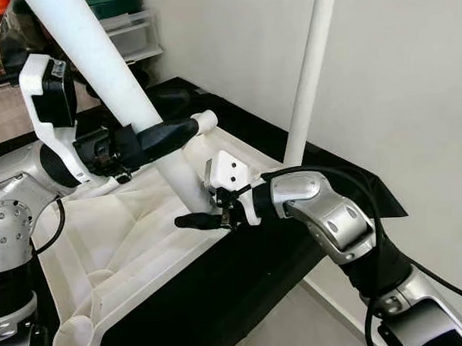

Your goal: Building children table

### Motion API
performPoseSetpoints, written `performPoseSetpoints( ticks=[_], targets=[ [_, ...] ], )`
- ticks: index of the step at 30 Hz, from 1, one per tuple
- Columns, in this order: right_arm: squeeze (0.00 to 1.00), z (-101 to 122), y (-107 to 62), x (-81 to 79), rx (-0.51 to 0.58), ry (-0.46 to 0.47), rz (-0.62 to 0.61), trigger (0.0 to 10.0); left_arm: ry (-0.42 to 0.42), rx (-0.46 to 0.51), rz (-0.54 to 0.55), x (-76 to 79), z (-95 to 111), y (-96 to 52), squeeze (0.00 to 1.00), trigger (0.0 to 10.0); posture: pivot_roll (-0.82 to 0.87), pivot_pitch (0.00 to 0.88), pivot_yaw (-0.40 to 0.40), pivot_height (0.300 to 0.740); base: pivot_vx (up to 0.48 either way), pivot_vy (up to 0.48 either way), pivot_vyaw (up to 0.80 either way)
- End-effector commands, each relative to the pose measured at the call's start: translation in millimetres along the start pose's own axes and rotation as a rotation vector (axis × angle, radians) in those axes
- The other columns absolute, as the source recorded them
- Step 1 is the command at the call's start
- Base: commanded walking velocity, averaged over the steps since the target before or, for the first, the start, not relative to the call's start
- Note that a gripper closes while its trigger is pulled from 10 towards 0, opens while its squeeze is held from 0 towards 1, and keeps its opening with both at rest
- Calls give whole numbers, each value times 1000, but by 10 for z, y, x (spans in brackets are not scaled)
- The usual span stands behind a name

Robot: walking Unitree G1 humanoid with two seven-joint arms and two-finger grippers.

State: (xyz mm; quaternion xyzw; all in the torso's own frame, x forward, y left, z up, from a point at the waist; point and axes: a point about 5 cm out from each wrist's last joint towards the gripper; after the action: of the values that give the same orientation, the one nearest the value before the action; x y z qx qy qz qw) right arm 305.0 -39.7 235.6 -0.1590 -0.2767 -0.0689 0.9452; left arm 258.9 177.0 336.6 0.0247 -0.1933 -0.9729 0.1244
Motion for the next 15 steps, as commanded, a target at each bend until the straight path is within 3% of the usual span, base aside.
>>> performPoseSetpoints(
  ticks=[1,9,10,11,15],
  targets=[
    [0,22,27,-39,21,-27,25,0,-15,-3,7,-17,-55,8,0,0,35,50,7,740,0,0,0],
    [0,35,15,0,28,-21,6,0,-24,-9,0,1,-97,-12,0,0,20,49,4,740,0,0,0],
    [0,34,26,3,28,-20,2,1216,-25,-11,-2,2,-97,-11,0,0,20,47,4,740,0,0,0],
    [0,34,38,8,27,-21,-5,10000,-26,-13,-7,3,-93,-4,0,0,21,47,3,740,0,0,0],
    [0,47,63,13,41,-26,-10,10000,-28,-14,-21,8,-86,16,0,0,22,43,4,740,0,0,0]
  ],
)
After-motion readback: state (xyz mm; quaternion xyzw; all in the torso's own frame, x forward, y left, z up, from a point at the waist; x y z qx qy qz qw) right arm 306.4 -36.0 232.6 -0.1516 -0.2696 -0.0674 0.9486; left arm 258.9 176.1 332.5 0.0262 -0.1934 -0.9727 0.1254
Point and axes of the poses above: a point about 5 cm out from each wrist's last joint towards the gripper, its own y axis pointing out of the wrist towards the gripper, its own z axis along the axis of the wrist's last joint, x = y × z, and after that the axes turned 14 degrees about -y, right-handed
